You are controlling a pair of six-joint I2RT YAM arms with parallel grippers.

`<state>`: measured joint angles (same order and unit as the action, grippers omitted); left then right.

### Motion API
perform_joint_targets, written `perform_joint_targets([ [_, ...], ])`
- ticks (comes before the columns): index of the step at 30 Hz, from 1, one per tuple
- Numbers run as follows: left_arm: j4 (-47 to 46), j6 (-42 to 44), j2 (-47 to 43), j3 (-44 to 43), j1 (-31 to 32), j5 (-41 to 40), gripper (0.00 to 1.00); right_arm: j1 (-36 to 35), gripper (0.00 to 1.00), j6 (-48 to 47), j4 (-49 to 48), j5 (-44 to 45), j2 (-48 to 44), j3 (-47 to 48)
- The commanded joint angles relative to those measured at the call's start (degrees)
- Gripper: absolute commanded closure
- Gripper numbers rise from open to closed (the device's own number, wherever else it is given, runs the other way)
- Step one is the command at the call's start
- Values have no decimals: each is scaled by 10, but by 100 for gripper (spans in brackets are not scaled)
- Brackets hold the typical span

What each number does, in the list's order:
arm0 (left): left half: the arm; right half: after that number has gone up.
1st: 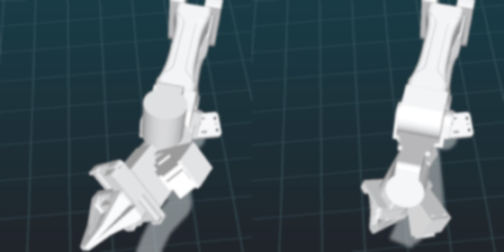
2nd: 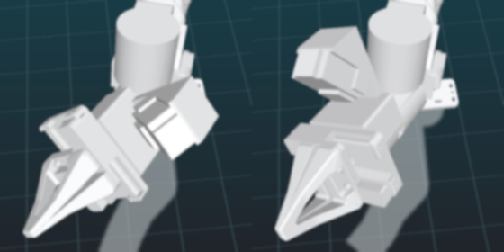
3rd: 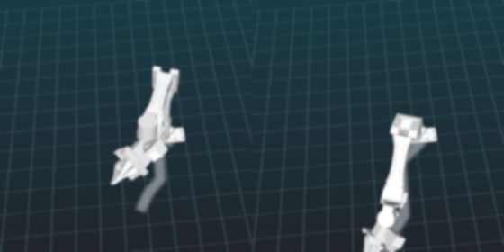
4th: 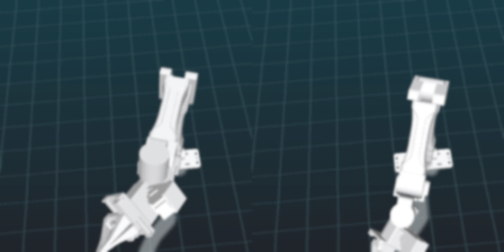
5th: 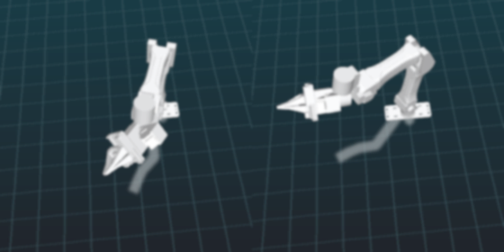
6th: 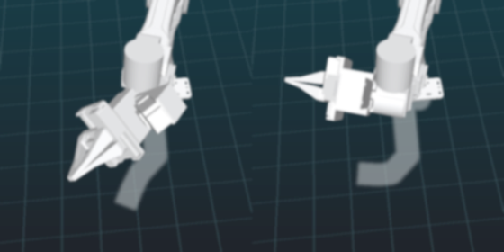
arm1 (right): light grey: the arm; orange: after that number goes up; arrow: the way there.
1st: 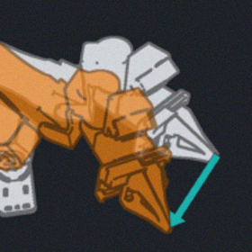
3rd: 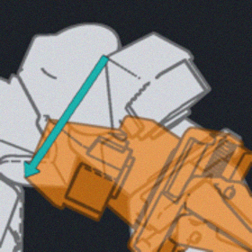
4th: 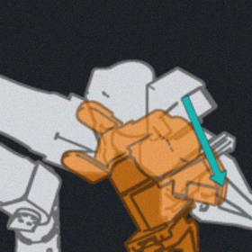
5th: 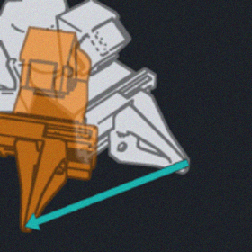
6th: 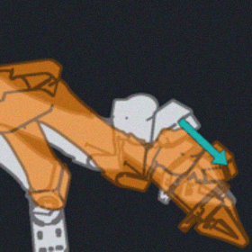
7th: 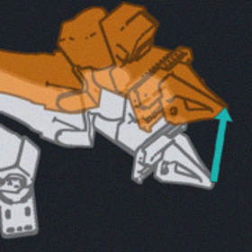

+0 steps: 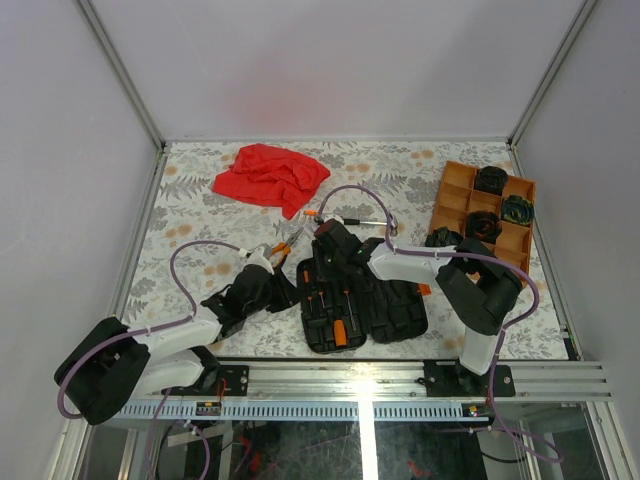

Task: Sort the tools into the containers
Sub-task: Place the screwdriver in the storage box.

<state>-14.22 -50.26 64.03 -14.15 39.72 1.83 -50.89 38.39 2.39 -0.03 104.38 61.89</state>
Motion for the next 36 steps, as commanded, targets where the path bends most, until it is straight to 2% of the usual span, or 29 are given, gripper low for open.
perform_joint_targets([
  [1, -36, 12, 14, 17, -2, 12, 79, 7, 73, -8, 27, 43, -3, 13],
  [9, -53, 8, 22, 26, -2, 14, 80, 6, 64, -18, 44, 60, -23, 14],
  [13, -54, 5, 27, 27, -2, 15, 81, 6, 62, -27, 60, 75, -46, 14],
  [22, -35, -38, 32, 28, 5, 11, 89, 7, 62, -45, 94, 121, -106, -11],
  [29, 13, -98, 0, 26, 46, -27, 96, 6, 65, -58, 54, 15, -126, -43],
  [36, 42, -147, -41, 34, 87, -58, 98, 5, 68, -63, 75, -6, -137, -48],
])
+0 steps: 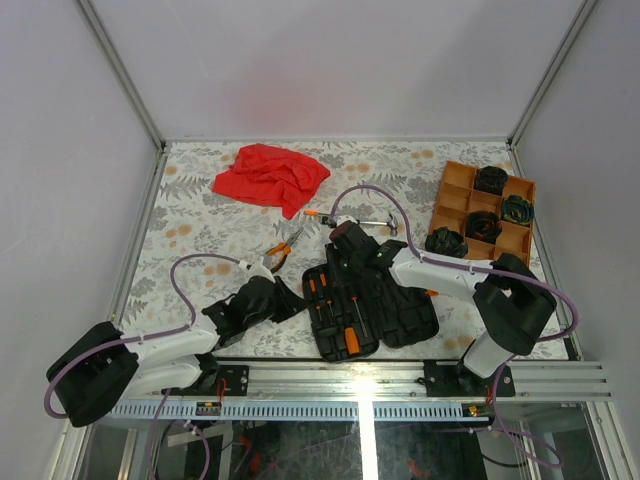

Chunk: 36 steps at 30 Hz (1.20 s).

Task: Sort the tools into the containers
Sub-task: Place the screwdriver in the storage box.

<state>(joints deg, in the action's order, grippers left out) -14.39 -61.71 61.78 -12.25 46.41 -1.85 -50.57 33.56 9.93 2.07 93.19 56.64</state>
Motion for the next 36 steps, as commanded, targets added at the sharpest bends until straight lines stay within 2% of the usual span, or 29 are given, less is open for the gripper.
perform_joint_targets([
  [1, 45, -34, -22, 15, 24, -25, 98, 1, 68, -17, 7, -30, -26, 7],
  [10, 54, -28, -18, 7, 29, -34, 98, -38, 70, -16, 62, 10, -13, 31],
  [19, 75, -16, -39, 3, 29, -43, 98, -54, 71, -5, 54, 10, 1, 34],
  [36, 80, 11, -14, -26, 30, -36, 99, -59, 75, -22, 43, 13, 18, 35],
])
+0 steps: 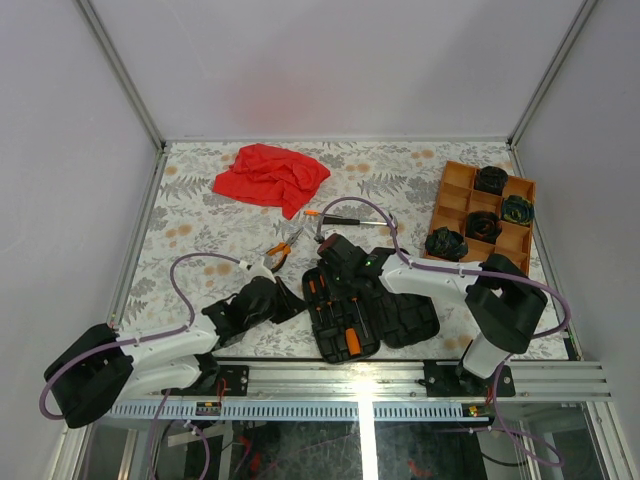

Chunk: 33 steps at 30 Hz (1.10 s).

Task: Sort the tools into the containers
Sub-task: Place the screwdriver in the storage box.

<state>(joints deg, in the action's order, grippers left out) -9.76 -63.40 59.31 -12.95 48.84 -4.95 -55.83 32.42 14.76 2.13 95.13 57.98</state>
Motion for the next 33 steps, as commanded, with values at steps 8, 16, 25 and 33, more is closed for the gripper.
perform_joint_targets([
  [8, 40, 30, 17, -32, 6, -5, 100, -7, 84, -13, -5, 16, 19, 21],
  [16, 48, 38, 15, -35, 6, -7, 100, -8, 89, -20, 27, 38, 33, 28],
  [25, 44, 42, 22, -33, 6, 0, 100, -14, 92, -28, 74, 20, 72, 56],
  [33, 35, 42, 30, -35, 8, 5, 100, -21, 98, -13, 106, -14, 130, 65],
])
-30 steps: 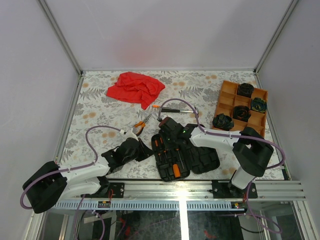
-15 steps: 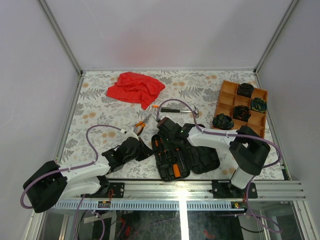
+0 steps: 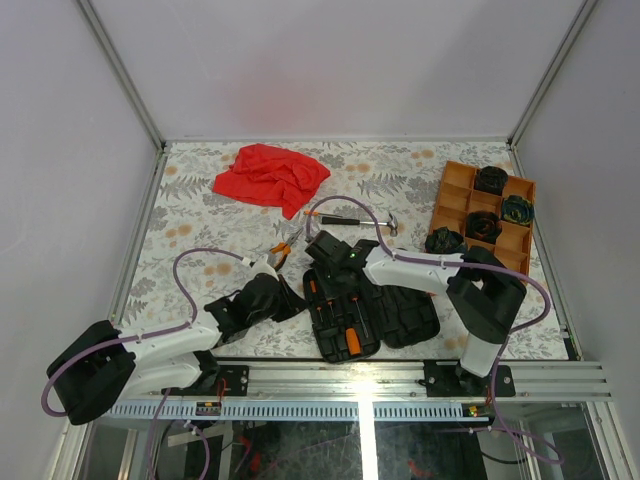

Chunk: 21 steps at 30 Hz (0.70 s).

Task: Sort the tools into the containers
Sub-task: Place the screwdriver in the storage box.

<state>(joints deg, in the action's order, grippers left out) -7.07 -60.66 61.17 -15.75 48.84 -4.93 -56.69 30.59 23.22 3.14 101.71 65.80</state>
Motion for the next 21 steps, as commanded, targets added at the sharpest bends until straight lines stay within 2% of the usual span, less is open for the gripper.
perform_joint_targets([
  [1, 8, 14, 12, -7, 9, 4, 100, -15, 99, 9, 21, -25, 72, -16],
  [9, -8, 17, 33, -11, 14, 12, 100, -46, 100, 28, 20, -25, 169, -25],
  [15, -16, 18, 44, -13, 23, 11, 100, -66, 100, 51, -29, -56, 238, -60],
  [18, -18, 17, 48, -12, 25, 9, 100, -69, 100, 57, -44, -68, 254, -75],
  [21, -8, 16, 44, -13, 25, 1, 100, -70, 100, 58, -41, -52, 224, -86],
])
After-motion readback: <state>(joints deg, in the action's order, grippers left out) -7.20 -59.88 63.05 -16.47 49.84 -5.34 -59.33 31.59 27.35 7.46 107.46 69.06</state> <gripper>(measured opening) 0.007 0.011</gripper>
